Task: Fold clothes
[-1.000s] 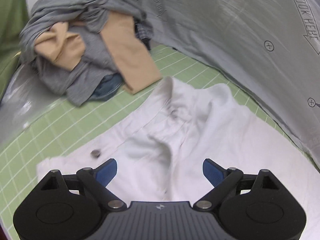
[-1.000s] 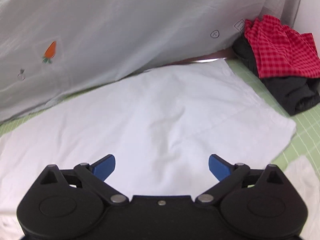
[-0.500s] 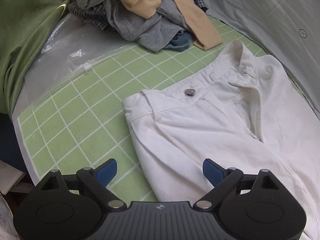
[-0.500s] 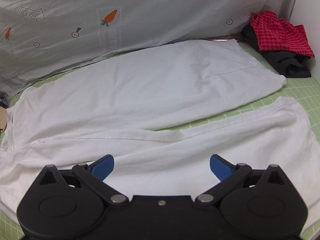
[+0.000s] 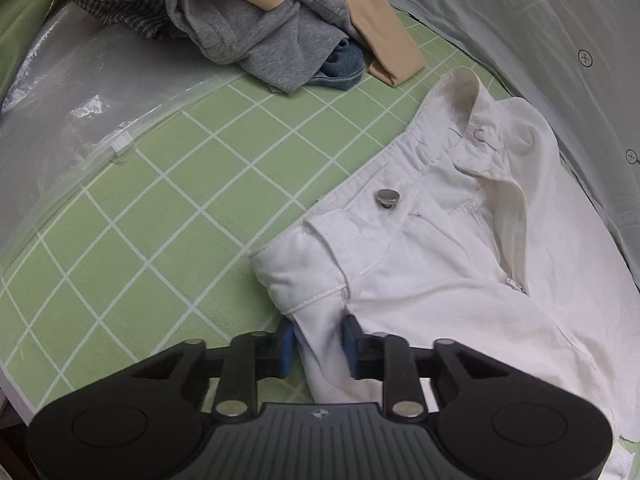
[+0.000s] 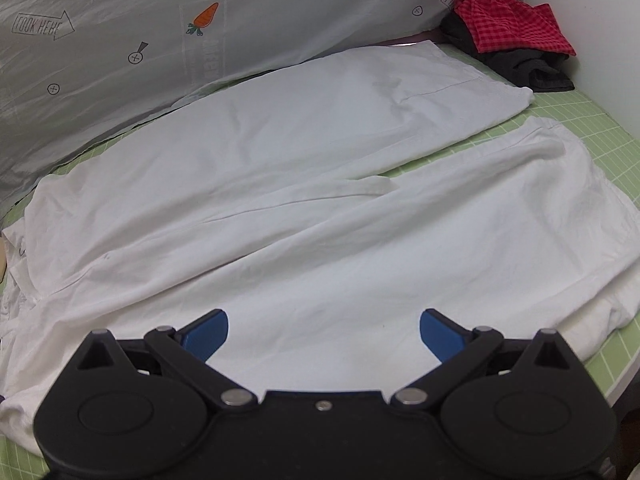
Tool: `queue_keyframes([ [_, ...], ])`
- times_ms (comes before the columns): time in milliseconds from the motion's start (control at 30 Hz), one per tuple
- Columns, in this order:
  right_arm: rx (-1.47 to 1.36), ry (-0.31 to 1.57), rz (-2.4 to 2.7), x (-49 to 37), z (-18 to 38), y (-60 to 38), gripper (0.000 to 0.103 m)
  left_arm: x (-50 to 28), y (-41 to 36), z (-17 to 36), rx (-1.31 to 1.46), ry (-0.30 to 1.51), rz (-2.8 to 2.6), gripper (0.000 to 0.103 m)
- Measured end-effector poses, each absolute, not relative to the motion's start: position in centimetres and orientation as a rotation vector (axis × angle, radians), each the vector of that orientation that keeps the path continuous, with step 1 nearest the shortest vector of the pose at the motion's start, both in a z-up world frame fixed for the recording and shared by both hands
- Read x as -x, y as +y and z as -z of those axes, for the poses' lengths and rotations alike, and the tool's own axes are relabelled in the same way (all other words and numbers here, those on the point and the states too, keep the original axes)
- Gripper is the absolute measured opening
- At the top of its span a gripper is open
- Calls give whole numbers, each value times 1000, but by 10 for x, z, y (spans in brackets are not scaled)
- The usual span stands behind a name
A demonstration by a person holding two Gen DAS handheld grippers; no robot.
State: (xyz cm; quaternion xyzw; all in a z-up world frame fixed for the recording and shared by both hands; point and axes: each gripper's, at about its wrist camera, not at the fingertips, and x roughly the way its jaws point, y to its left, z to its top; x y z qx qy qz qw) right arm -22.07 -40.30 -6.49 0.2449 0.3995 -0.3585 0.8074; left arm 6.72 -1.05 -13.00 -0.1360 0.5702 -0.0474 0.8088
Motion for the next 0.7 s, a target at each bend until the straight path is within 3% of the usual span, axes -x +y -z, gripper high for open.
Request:
queue_keyframes([
  [67,-539,848,775,216,66,-395,103,-70,-3,128,312,1205,114,13],
  [300,-514,838,730,219,60,-369,103,-86,38,126,418,1163,22,12],
  [433,-528,834,745,239,59,-380,103,-81,37,120,433,1169,-56,27],
  [500,-553,820,768,251,59,-396,103,-70,28,113,391,1154,-84,43],
  [567,-574,800,791,264,58,-415,103,-53,21,107,395,1125,-99,66],
  [633,-585,780,808,275,56,-435,103,-38,11,100,387,1101,-108,77],
  [700,-589,770,823,285,56,-456,103,-25,-6,94,355,1083,-107,80],
])
